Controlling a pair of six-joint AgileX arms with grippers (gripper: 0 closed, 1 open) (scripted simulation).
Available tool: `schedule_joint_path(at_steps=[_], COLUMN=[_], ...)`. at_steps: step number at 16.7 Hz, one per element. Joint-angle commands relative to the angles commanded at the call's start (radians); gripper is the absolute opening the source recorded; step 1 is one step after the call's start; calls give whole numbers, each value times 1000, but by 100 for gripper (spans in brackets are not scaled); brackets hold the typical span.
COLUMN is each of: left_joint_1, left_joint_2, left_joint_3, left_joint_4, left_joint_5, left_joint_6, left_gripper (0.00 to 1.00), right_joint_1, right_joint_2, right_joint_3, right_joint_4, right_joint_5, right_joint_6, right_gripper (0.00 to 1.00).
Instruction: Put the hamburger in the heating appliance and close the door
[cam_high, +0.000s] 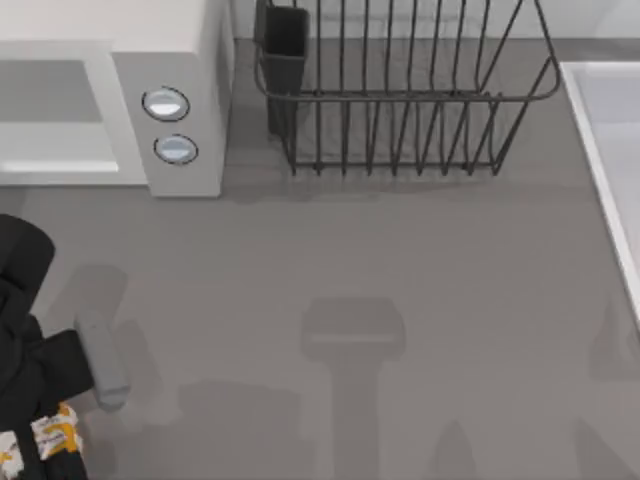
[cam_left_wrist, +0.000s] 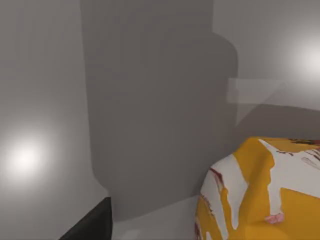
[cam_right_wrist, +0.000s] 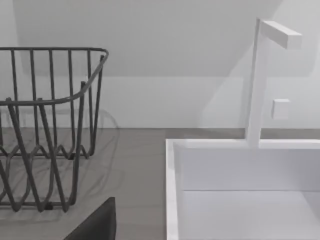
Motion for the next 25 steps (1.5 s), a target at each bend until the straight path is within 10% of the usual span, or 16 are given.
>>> schedule_joint_path(at_steps=[7, 20, 25], left_joint_1=[0, 0, 0], left_joint_2=[49, 49, 49], left_joint_3=[-46, -46, -46], left_joint_4=[85, 85, 85], left_joint_5=[0, 0, 0], left_joint_6=[1, 1, 1], left_gripper=[100, 2, 0], right_joint_1=[0, 0, 0], right_joint_2=[0, 0, 0], right_joint_3=[0, 0, 0], right_joint_4=[0, 0, 0], right_joint_5=[0, 0, 0], right_joint_6=[0, 0, 0], right_gripper=[100, 100, 100])
